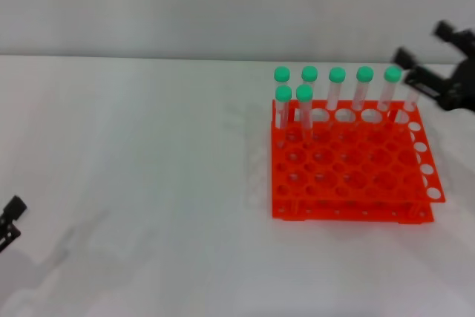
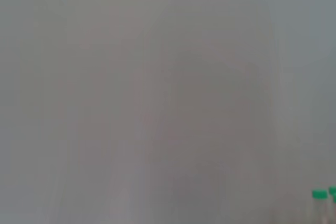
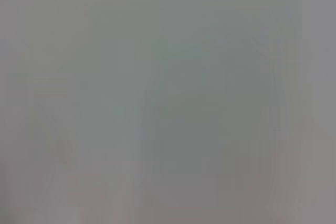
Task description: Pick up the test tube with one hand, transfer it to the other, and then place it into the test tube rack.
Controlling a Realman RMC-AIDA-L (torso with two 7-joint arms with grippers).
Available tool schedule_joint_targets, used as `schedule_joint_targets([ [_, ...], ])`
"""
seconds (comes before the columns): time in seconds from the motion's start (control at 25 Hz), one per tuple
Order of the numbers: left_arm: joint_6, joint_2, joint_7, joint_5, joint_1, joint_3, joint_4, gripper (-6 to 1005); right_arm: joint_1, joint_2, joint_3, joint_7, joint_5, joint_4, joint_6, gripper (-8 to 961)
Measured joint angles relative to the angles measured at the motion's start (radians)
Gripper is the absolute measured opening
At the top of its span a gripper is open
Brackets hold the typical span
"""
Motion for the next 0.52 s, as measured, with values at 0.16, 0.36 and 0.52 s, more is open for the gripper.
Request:
schedule_joint_targets([
  [0.16,-0.004,0.000,0.003,-0.040,-0.016,0.000,-0.004,888,-0.022,-0.005,0.079,-0.008,0.000,0.003,-0.005,843],
  [0.36,-0.048,-0.004,0.036,-0.088,-0.048,0.000,0.043,888,-0.030,-0.024,0.124,-0.068,0.000,0.012,-0.003,843],
  [0.52,-0.088,-0.002,0.048,-0.104,-0.080,0.000,0.084,888,-0.047,-0.025,0.158,-0.098,0.000,0.015,-0.013,842],
])
